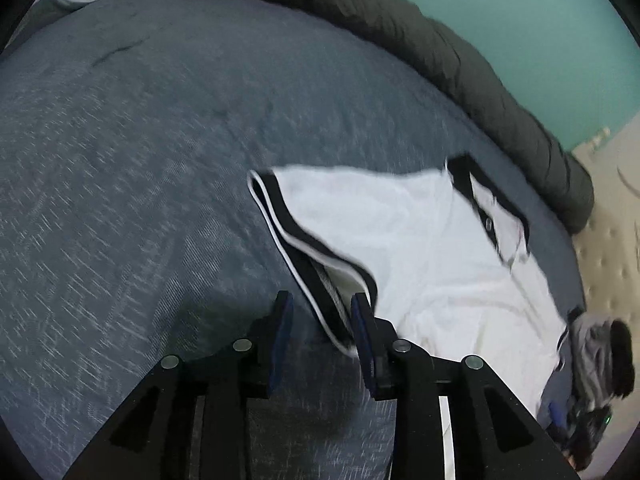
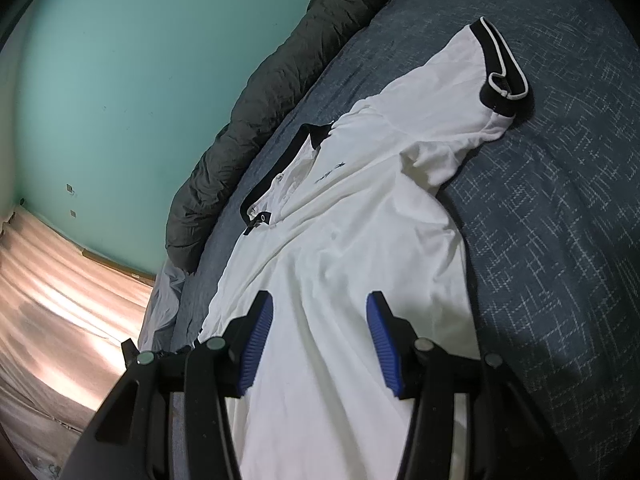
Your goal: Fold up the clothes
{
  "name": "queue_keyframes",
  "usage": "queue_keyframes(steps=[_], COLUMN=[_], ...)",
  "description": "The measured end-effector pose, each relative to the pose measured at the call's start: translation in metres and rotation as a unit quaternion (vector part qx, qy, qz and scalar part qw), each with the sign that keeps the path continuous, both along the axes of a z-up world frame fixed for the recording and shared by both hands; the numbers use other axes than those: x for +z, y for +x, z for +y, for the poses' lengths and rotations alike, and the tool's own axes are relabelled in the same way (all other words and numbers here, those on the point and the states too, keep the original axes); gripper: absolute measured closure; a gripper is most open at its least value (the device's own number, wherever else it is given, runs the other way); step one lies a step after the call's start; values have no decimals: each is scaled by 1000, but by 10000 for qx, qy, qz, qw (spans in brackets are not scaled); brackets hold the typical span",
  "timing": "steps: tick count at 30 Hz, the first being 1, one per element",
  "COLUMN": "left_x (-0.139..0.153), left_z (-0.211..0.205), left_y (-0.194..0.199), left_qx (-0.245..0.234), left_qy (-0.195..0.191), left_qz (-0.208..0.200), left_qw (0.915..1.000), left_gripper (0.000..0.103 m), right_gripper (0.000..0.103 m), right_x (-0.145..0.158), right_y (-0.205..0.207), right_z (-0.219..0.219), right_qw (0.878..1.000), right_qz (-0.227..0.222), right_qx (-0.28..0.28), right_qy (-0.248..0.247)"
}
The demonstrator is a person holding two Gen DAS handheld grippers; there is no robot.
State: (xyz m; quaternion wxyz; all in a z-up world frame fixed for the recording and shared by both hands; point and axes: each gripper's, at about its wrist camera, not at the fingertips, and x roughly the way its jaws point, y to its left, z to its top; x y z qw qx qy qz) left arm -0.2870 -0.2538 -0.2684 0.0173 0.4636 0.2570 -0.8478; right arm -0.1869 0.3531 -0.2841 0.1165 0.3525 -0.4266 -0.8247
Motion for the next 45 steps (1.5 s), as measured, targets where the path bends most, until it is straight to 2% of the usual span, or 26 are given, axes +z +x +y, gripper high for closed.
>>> queue_keyframes(steps=[7, 10, 12, 14, 17, 21, 25, 26, 28, 29, 37, 40, 42, 45], left_x=[-2, -14, -23, -27, -30, -25, -12, -10, -8, -8, -17, -26, -31, -34], left_z=[11, 25, 30, 29, 23, 12, -5, -10, -22, -26, -34, -38, -38, -37], left_y=[-20, -28, -31, -31, -28, -19, -13, -13, -15, -20, -57, -69, -73, -77], left_qx=[-187, -405, -427, -384, -300, -215, 149, 227, 384, 463, 589, 598, 547, 413], left_qy=[-14, -427, -768, -967, -1155, -1161, -992, -895, -625, -515, -376, -427, -519, -675], left_qz=[-18, -264, -391, -449, -510, -466, -232, -185, -101, -77, -45, -102, -128, -133], left_qw=[9998, 9979, 9954, 9936, 9915, 9919, 9947, 9956, 9973, 9976, 9975, 9972, 9971, 9968], left_gripper=[69, 69, 84, 89, 89, 89, 89, 86, 67, 51, 49, 54, 78, 92], right_gripper=[53, 53, 53, 53, 53, 53, 53, 53, 53, 53, 53, 53, 53, 53], right_x=[-1, -2, -1, -1, -1, -1, -2, -2, -2, -2, -3, -4, -5, -7], right_y=[-1, -2, -1, -1, -1, -2, -3, -3, -4, -4, -4, -4, -5, -5], right_z=[-3, -3, -2, -1, 0, 0, -1, -1, -2, -2, 0, -1, -1, -2], right_qw=[10000, 10000, 10000, 10000, 10000, 10000, 10000, 10000, 10000, 10000, 10000, 9999, 9999, 9999], right_qz=[-26, -30, -31, -25, -17, -9, -12, -14, -18, -19, -46, -63, -74, -94], right_qx=[44, 47, 39, 33, 30, 30, 33, 40, 54, 60, 35, 41, 48, 65], right_qy=[39, 41, 34, 28, 17, 13, 26, 29, 41, 49, 76, 91, 103, 115])
